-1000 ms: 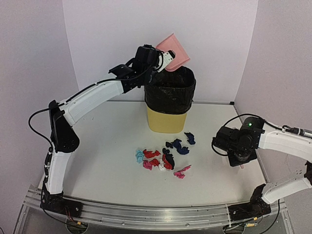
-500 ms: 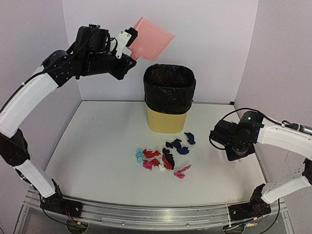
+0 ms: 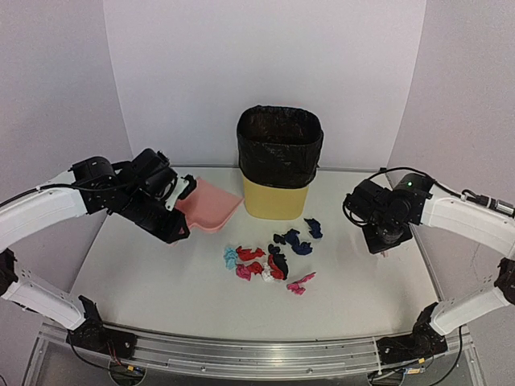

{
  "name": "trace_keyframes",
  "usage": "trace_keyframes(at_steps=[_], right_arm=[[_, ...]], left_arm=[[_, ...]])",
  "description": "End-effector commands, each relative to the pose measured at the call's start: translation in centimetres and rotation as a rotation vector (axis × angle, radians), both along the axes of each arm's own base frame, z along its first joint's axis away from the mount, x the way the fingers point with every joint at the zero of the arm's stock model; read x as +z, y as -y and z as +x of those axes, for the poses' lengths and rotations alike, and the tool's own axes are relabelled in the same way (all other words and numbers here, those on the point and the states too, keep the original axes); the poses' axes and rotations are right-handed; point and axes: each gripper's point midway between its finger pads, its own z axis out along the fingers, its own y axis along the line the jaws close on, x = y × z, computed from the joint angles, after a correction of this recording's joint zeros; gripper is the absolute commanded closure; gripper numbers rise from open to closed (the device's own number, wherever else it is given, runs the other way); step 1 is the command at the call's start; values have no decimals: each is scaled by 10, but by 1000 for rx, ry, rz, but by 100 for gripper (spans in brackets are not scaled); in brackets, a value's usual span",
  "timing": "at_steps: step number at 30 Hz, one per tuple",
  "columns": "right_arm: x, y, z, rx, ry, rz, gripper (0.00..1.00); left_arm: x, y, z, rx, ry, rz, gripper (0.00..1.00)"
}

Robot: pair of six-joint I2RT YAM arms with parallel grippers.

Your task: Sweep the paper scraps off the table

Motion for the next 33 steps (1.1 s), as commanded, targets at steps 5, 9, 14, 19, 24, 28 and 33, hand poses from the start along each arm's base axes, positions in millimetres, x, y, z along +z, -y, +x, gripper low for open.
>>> trace_keyframes(at_steps=[5,9,14,19,24,28,33], right_arm=[[-29,-72,40,363,-139,148,100],[-41,-88,59,439,-197,91,100],[-45,-100,79,499,-213,31,100],[-45,-97,102,523,-195,-102,100],[-57,-119,102,581,-265,-40,100],[-71,-139,90,621,-329,-8,100],[-74,-186,62,667,-345,10,100]], left_arm=[[-89,-31,-74,44,-388,66,100],[-121,-40,-82,20,-453,163,100],[-133,-30,-83,-55,-491,192,100],[-140,-20,-81,-126,-519,223,100],[-140,-1,-70,-189,-520,229,100],[-140,16,-61,-213,-517,204,100],[-142,35,-52,-269,-495,210,100]])
